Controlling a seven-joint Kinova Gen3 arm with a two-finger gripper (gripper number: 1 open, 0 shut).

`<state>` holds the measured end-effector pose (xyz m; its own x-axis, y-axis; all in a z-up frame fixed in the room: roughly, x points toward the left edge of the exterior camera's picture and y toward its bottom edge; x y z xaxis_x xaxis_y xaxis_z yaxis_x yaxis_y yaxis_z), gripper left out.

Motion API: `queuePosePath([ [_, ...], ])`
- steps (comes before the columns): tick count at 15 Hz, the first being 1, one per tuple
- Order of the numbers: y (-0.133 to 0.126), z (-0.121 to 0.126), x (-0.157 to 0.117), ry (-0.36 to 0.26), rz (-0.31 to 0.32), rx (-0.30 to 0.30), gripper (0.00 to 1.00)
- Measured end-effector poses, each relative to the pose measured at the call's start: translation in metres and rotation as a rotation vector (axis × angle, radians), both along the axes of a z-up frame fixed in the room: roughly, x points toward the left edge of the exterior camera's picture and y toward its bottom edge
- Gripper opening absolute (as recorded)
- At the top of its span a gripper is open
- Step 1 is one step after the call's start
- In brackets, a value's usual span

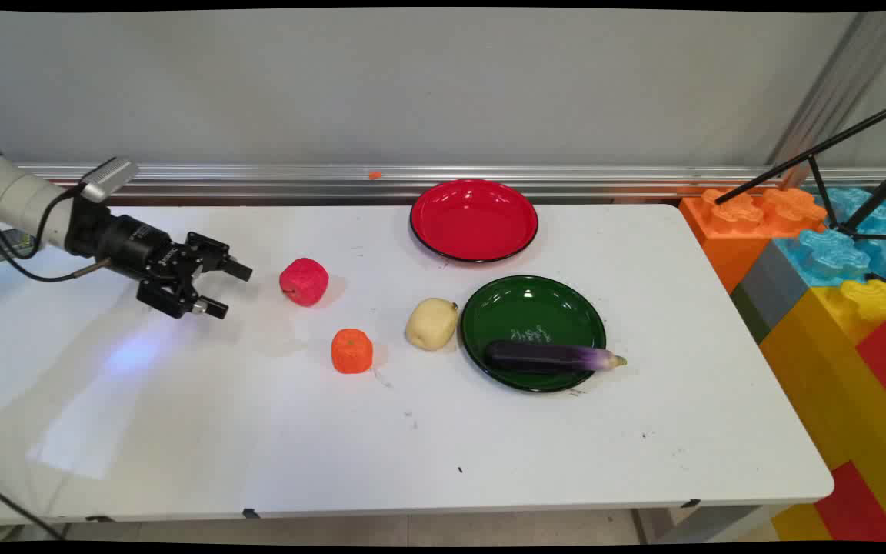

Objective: Pick up the eggplant from the green plate

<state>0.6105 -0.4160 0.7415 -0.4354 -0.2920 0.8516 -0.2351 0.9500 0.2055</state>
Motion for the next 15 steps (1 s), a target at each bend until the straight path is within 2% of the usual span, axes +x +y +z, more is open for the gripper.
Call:
queuePosePath([
  [6, -0.010, 0.008, -0.029, 0.047, -0.034, -0.032, 1.00],
  [15, -0.039, 0.013, -0.104, 0.115, -0.113, -0.081, 1.00],
])
